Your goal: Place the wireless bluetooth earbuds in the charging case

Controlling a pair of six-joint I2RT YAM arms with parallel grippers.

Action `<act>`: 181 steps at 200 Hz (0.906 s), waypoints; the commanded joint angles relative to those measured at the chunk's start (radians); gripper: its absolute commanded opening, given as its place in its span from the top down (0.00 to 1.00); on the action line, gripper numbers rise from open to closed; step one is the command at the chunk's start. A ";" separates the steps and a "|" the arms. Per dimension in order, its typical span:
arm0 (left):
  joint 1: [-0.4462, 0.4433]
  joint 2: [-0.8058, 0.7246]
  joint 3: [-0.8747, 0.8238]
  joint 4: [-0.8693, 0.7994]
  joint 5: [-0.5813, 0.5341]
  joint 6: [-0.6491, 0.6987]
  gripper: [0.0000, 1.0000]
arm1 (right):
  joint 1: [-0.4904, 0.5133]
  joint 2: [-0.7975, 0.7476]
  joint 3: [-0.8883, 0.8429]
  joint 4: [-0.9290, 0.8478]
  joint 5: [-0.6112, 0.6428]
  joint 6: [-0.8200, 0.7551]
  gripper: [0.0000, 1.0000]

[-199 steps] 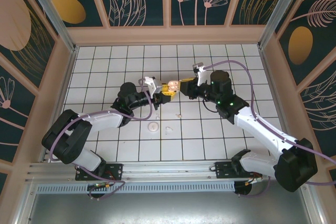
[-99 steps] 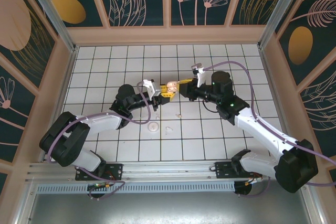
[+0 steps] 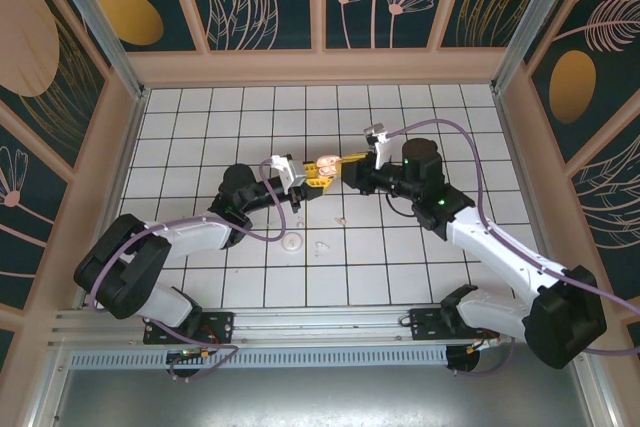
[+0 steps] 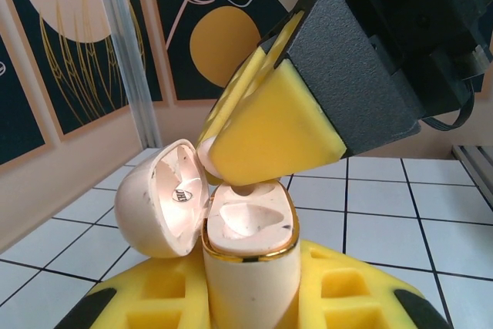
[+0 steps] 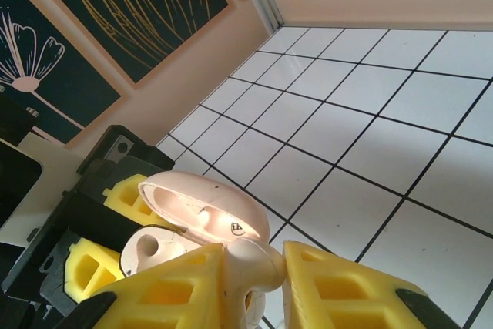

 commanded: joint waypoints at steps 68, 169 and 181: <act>-0.007 -0.023 -0.019 0.080 -0.089 -0.003 0.85 | -0.041 -0.046 0.006 -0.038 -0.080 0.057 0.76; -0.007 -0.052 -0.050 -0.042 -0.118 0.042 0.85 | -0.190 0.031 -0.015 -0.414 0.053 0.176 0.76; -0.007 -0.044 -0.052 -0.040 -0.113 0.045 0.85 | -0.190 0.047 -0.025 -0.469 0.086 0.200 0.76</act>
